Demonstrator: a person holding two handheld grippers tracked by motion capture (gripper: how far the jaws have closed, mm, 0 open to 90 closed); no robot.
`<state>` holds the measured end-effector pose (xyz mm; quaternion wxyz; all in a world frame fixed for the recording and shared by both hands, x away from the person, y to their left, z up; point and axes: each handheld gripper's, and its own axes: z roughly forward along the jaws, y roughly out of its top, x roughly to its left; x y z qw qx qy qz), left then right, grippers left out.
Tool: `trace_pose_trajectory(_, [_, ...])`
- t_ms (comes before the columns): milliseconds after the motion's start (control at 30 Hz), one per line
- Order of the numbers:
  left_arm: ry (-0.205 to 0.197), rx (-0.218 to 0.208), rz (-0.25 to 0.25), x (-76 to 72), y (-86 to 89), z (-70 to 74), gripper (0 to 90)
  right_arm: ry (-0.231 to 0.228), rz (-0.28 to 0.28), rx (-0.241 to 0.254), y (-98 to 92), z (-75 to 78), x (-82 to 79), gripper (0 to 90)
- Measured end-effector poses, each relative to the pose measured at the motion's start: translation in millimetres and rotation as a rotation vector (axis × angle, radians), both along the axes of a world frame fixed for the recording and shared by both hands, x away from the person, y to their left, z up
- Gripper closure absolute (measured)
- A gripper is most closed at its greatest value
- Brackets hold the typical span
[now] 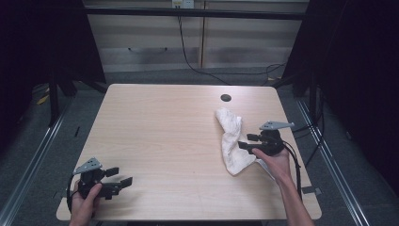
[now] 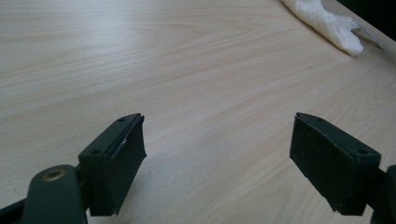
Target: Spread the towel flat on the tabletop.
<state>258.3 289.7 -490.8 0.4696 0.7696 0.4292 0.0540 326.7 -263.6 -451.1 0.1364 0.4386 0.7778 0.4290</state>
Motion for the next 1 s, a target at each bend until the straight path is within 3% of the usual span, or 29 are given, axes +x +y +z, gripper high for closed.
trace_pose_trajectory(367, [-0.002,-0.003,-0.001,-1.7,0.7,0.3,17.8,0.072,0.044,-0.067,16.7,-9.3,53.5,42.6])
trace_pose_trajectory(600, [-0.007,-0.001,-0.012,-3.4,1.3,1.2,17.8,0.123,0.036,-0.078,24.1,-27.2,69.4,38.4])
trace_pose_trajectory(700, [-0.008,-0.002,-0.011,-3.6,1.1,1.4,17.8,0.146,0.041,-0.108,29.6,-36.0,71.9,39.9])
trace_pose_trajectory(833, [-0.005,-0.005,-0.011,-3.2,0.9,1.2,17.8,0.159,0.04,-0.134,33.7,-44.8,72.4,47.3])
trace_pose_trajectory(867, [-0.005,-0.004,-0.012,-3.1,0.9,1.1,17.8,0.16,0.04,-0.12,33.3,-45.3,72.2,49.7])
trace_pose_trajectory(1000, [-0.01,-0.002,-0.011,-3.1,0.3,1.3,17.8,0.145,0.033,-0.183,33.8,-44.5,69.6,69.2])
